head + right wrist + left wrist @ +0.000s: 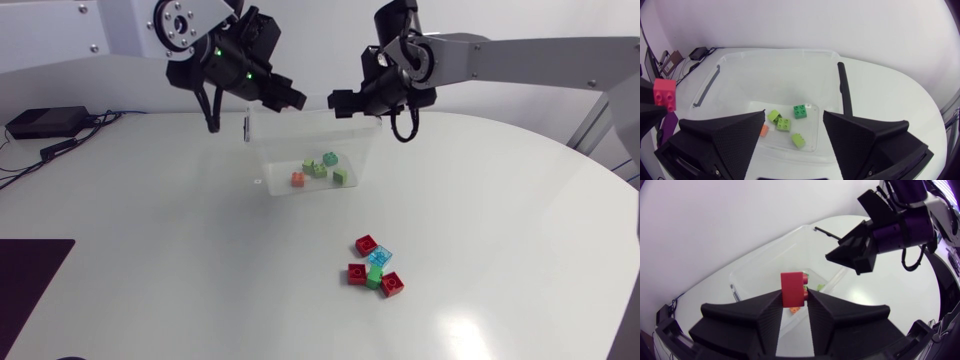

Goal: Place the duplo bricks in the container

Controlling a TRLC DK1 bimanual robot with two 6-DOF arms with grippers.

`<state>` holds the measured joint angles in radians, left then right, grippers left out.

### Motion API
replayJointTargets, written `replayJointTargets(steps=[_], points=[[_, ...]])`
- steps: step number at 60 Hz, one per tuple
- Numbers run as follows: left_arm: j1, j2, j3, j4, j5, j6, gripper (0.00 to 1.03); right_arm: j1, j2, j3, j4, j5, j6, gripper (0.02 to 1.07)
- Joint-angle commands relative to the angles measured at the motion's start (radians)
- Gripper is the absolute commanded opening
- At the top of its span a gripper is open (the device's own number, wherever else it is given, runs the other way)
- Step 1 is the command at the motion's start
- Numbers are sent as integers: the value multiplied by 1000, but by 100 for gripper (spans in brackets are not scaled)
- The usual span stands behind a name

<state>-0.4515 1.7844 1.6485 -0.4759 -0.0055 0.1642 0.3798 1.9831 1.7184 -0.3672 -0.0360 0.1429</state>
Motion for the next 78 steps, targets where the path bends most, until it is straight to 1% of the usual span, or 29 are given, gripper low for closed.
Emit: replayJointTargets(steps=[1, 4, 11, 13, 18, 21, 22, 26, 28, 29, 32, 34, 37, 47, 55, 65, 70, 73, 78], points=[[7, 66, 50, 25, -2, -8, 28, 4, -112, -69, -9, 5, -2, 97], [8, 96, 71, 45, -2, -8, 28, 7, -156, -120, -7, 5, -12, 97], [19, 176, 132, 45, -2, -22, 29, 18, -276, -261, -6, 2, -29, 97], [22, 196, 148, 45, -2, -25, 30, 19, -310, -304, -4, -1, -34, 97], [30, 245, 188, 43, -5, -28, 37, 22, -395, -414, -4, -18, -42, 97], [33, 271, 211, 43, -16, -28, 45, 25, -431, -468, -12, -27, -43, 97], [34, 285, 224, 40, -19, -28, 51, 28, -451, -499, -19, -35, -46, 97], [36, 305, 251, 33, -24, -28, 70, 37, -497, -579, -21, -42, -54, 97], [36, 311, 258, 28, -27, -26, 76, 47, -512, -614, -21, -42, -58, 97], [36, 317, 266, 22, -36, -26, 84, 48, -520, -632, -21, -42, -60, 97], [34, 316, 269, 19, -39, -25, 90, 53, -532, -678, -19, -42, -68, 97], [33, 311, 267, 13, -39, -23, 93, 57, -537, -709, -15, -42, -71, 97], [28, 299, 264, 3, -39, -18, 95, 57, -541, -752, -9, -42, -78, 97], [-1, 188, 178, -4, -39, 0, 96, 57, -533, -846, 22, -42, -105, 97], [-36, 83, 86, -6, -39, 37, 96, 59, -512, -899, 45, -42, -126, 97], [-81, -28, -33, -50, -37, 110, 96, 59, -457, -948, 80, -39, -149, 97], [-96, -66, -96, -50, -25, 156, 96, 59, -417, -959, 103, -33, -154, 96], [-99, -85, -135, -61, 2, 181, 96, 57, -394, -962, 113, -31, -157, 96], [-110, -100, -185, -72, 22, 212, 96, 59, -371, -965, 126, -30, -160, 96]])
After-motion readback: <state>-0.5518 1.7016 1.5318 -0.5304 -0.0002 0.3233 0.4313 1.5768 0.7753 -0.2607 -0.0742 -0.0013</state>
